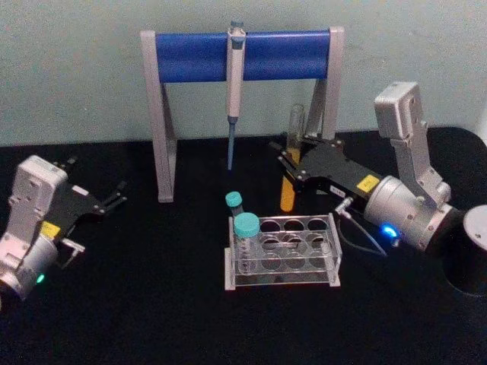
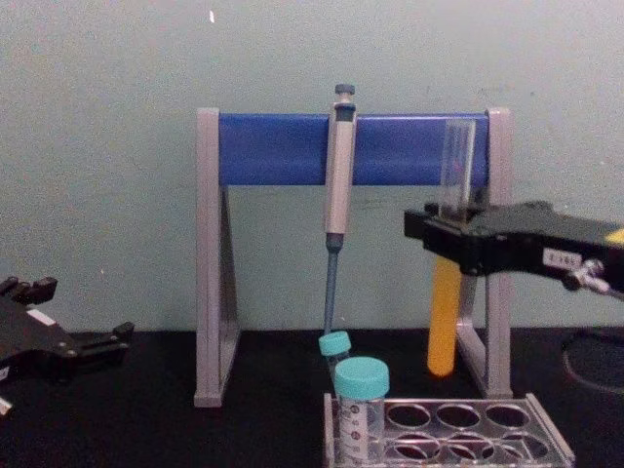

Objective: Pick up the test tube from the test tube rack, shake it, then place it back into the test tube rack.

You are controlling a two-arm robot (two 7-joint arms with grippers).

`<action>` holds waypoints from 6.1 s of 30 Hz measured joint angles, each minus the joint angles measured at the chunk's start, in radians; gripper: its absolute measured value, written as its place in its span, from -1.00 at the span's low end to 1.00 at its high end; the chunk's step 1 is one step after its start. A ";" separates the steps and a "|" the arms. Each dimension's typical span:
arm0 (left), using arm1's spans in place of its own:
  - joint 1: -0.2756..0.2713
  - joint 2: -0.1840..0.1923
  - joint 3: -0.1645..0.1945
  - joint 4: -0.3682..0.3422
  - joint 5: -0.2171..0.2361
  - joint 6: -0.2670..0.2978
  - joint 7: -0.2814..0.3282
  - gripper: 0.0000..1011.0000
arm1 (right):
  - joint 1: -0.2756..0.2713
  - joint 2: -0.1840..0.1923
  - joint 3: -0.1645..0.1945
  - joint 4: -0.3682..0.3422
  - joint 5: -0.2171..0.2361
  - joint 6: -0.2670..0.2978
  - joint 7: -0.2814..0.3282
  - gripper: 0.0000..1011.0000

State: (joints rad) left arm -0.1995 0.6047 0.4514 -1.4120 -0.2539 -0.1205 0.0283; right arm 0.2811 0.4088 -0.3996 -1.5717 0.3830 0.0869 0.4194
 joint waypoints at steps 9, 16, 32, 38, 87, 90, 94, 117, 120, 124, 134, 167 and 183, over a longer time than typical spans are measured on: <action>0.000 0.000 0.000 0.000 0.000 0.000 0.000 0.98 | 0.056 -0.016 -0.019 0.033 -0.014 -0.013 0.020 -0.55; 0.000 0.000 0.000 0.000 0.000 0.000 0.000 0.98 | 0.073 -0.023 -0.021 0.056 -0.020 -0.016 0.017 -0.55; 0.000 0.000 0.000 0.000 0.000 0.000 0.000 0.98 | -0.058 0.059 0.061 -0.085 -0.024 0.042 -0.046 -0.55; 0.000 0.000 0.000 0.000 0.000 0.000 0.000 0.98 | -0.093 0.085 0.057 -0.142 0.005 0.076 -0.010 -0.55; 0.000 0.000 0.000 0.000 0.000 0.000 0.000 0.98 | -0.099 0.039 0.077 -0.113 -0.029 0.048 -0.058 -0.55; 0.000 0.000 0.000 0.000 0.000 0.000 0.000 0.98 | -0.117 0.061 0.074 -0.144 -0.014 0.062 -0.029 -0.55; 0.000 0.000 0.000 0.000 0.000 0.000 0.000 0.98 | -0.122 0.072 0.058 -0.162 0.008 0.068 0.007 -0.55; 0.000 0.000 0.000 0.000 0.000 0.000 0.000 0.98 | 0.034 -0.022 -0.024 0.027 0.005 -0.035 0.002 -0.55; 0.000 0.000 0.000 0.000 0.000 0.000 0.000 0.98 | 0.036 -0.024 -0.017 0.034 0.000 -0.034 -0.010 -0.55; 0.000 0.000 0.000 0.000 0.000 0.000 0.000 0.98 | 0.033 -0.025 -0.002 0.037 -0.006 -0.025 -0.025 -0.55; 0.000 0.000 0.000 0.000 0.000 0.000 0.000 0.98 | 0.027 -0.033 0.012 0.038 -0.007 -0.023 -0.027 -0.55; 0.000 0.000 0.000 0.000 0.000 0.000 0.000 0.98 | -0.120 0.059 0.042 -0.160 0.013 0.069 0.000 -0.55; 0.000 0.000 0.000 0.000 0.000 0.000 0.000 0.98 | 0.027 -0.037 -0.020 0.020 0.009 -0.027 0.001 -0.55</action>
State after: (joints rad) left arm -0.1995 0.6047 0.4514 -1.4120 -0.2539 -0.1205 0.0283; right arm 0.3081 0.3715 -0.4192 -1.5521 0.3921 0.0602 0.4208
